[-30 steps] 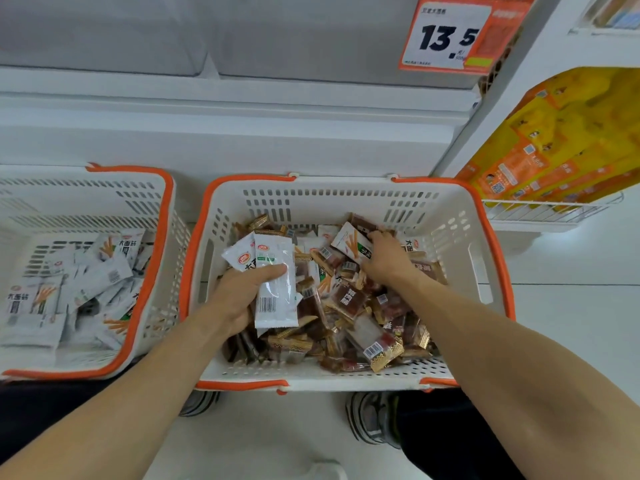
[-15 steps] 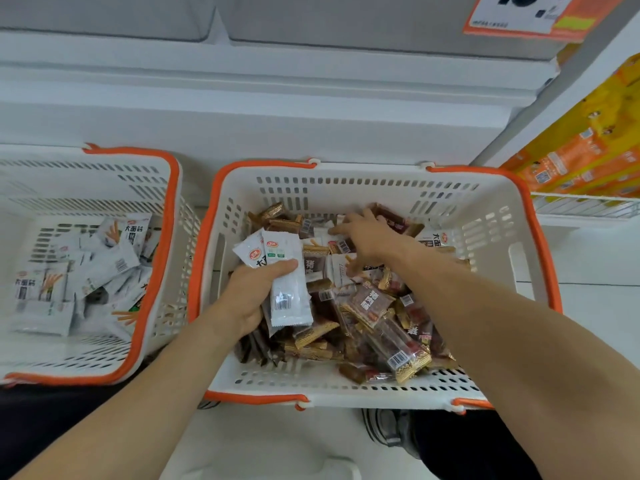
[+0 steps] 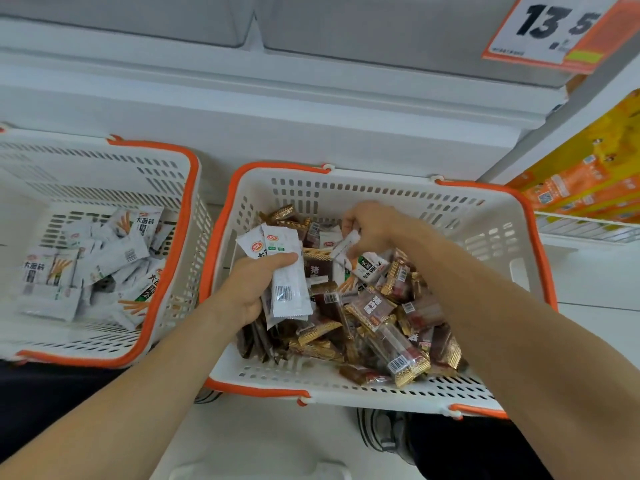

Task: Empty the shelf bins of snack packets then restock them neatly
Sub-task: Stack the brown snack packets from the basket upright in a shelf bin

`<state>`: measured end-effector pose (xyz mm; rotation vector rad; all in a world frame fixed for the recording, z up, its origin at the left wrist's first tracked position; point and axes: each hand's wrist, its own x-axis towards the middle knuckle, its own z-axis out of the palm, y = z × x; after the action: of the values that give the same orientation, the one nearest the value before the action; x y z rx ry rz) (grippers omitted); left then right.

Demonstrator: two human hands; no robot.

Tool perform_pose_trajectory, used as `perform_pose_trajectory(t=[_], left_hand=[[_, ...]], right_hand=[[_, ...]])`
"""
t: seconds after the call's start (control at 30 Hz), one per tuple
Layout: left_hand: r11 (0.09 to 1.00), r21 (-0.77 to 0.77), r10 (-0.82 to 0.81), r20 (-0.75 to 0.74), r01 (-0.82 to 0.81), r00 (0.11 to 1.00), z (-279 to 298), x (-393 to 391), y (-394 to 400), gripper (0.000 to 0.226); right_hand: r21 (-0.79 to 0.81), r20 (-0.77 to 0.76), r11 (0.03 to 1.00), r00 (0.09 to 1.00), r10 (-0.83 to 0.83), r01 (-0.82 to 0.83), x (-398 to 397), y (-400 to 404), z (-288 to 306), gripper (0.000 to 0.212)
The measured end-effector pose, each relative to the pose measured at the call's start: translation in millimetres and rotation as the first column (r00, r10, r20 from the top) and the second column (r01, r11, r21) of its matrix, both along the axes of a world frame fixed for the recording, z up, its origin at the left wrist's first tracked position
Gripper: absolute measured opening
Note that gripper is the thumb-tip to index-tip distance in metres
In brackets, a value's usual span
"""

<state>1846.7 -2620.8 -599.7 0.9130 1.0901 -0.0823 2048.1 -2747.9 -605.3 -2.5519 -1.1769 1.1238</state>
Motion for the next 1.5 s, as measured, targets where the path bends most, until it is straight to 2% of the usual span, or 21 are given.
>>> perform_pose_trajectory(t=[0.1, 0.2, 0.3, 0.37, 0.43, 0.5, 0.6, 0.63, 0.7, 0.77, 0.83, 0.9, 0.93, 0.97, 1.03, 1.07, 1.13, 1.23, 1.3, 1.37, 1.5], left_hand=[[0.999, 0.035, -0.003, 0.012, 0.003, 1.0, 8, 1, 3, 0.018], [0.997, 0.071, 0.001, 0.039, -0.004, 0.999, 20, -1, 2, 0.015], [0.996, 0.085, 0.015, 0.093, -0.023, 0.996, 32, -7, -1, 0.015], [0.994, 0.095, 0.032, 0.135, -0.045, 0.99, 40, -13, -1, 0.016], [0.993, 0.1, 0.045, 0.176, -0.064, 0.983, 51, -18, 1, 0.015], [0.991, 0.104, 0.056, 0.215, -0.08, 0.975, 63, -25, 9, 0.018], [0.982, 0.1, 0.128, 0.26, -0.159, 0.957, 78, -38, 31, 0.033], [0.971, 0.117, 0.169, 0.272, -0.207, 0.947, 83, -44, 40, 0.031], [0.93, 0.181, 0.26, 0.294, -0.321, 0.92, 94, -58, 59, 0.018], [0.858, 0.313, 0.325, 0.286, -0.409, 0.901, 103, -73, 80, 0.008], [0.778, 0.475, 0.314, 0.271, -0.41, 0.91, 110, -90, 102, 0.014], [0.739, 0.596, 0.231, 0.213, -0.314, 0.949, 107, -108, 126, 0.03], [0.741, 0.629, 0.177, 0.157, -0.237, 0.972, 104, -117, 137, 0.042], [0.749, 0.644, 0.132, 0.088, -0.157, 0.987, 102, -126, 144, 0.056], [0.77, 0.636, 0.076, -0.022, -0.044, 0.997, 94, -140, 152, 0.07], [0.767, 0.642, 0.06, -0.05, -0.014, 0.997, 89, -143, 154, 0.068], [0.725, 0.687, 0.017, -0.075, 0.039, 0.997, 86, -141, 145, 0.053], [0.642, 0.748, -0.162, -0.086, 0.171, 0.983, 85, -118, 113, 0.025], [0.579, 0.769, -0.301, -0.106, 0.27, 0.948, 80, -99, 87, 0.014], [0.511, 0.778, -0.448, -0.121, 0.364, 0.886, 73, -80, 60, 0.012], [0.261, 0.746, -0.704, -0.287, 0.612, 0.65, 55, -37, 21, 0.022]], right_hand=[[0.064, -0.017, 0.994, 0.996, -0.082, 0.083, 1, -14, 24, 0.037], [0.107, 0.048, 0.994, 0.998, -0.035, 0.03, -1, -28, 44, 0.027], [0.16, 0.098, 0.986, 0.993, -0.064, 0.048, -7, -38, 71, 0.048], [0.221, 0.102, 0.968, 0.985, -0.142, 0.117, -14, -40, 93, 0.039], [0.312, 0.034, 0.931, 0.978, -0.208, 0.187, -22, -37, 112, 0.039], [0.42, -0.15, 0.857, 0.955, -0.257, 0.297, -37, -28, 130, 0.03], [0.485, -0.351, 0.758, 0.891, -0.289, 0.437, -69, 4, 147, 0.018], [0.498, -0.4, 0.727, 0.869, -0.291, 0.472, -82, 19, 147, 0.016], [0.529, -0.471, 0.669, 0.836, -0.28, 0.522, -112, 53, 144, 0.032], [0.578, -0.523, 0.647, 0.834, -0.175, 0.497, -144, 82, 139, 0.042], [0.599, -0.477, 0.731, 0.879, -0.004, 0.328, -172, 103, 134, 0.055], [0.54, -0.283, 0.841, 0.944, 0.169, 0.011, -186, 117, 123, 0.076], [0.477, -0.184, 0.872, 0.958, 0.219, -0.107, -188, 121, 118, 0.082], [0.427, -0.113, 0.89, 0.968, 0.224, -0.156, -186, 123, 111, 0.081], [0.401, -0.068, 0.908, 0.985, 0.158, -0.118, -176, 121, 102, 0.062], [0.406, -0.066, 0.911, 0.992, 0.11, -0.074, -168, 116, 99, 0.052], [0.419, -0.067, 0.908, 0.998, 0.011, 0.018, -147, 104, 88, 0.035], [0.384, -0.047, 0.916, 0.994, -0.103, 0.113, -110, 82, 73, 0.021], [0.298, -0.033, 0.944, 0.99, -0.139, 0.143, -88, 64, 67, 0.021], [0.182, -0.009, 0.967, 0.984, -0.178, 0.177, -65, 45, 57, 0.027], [-0.005, 0.069, 0.986, 0.984, -0.164, 0.164, -42, 12, 31, 0.047]])
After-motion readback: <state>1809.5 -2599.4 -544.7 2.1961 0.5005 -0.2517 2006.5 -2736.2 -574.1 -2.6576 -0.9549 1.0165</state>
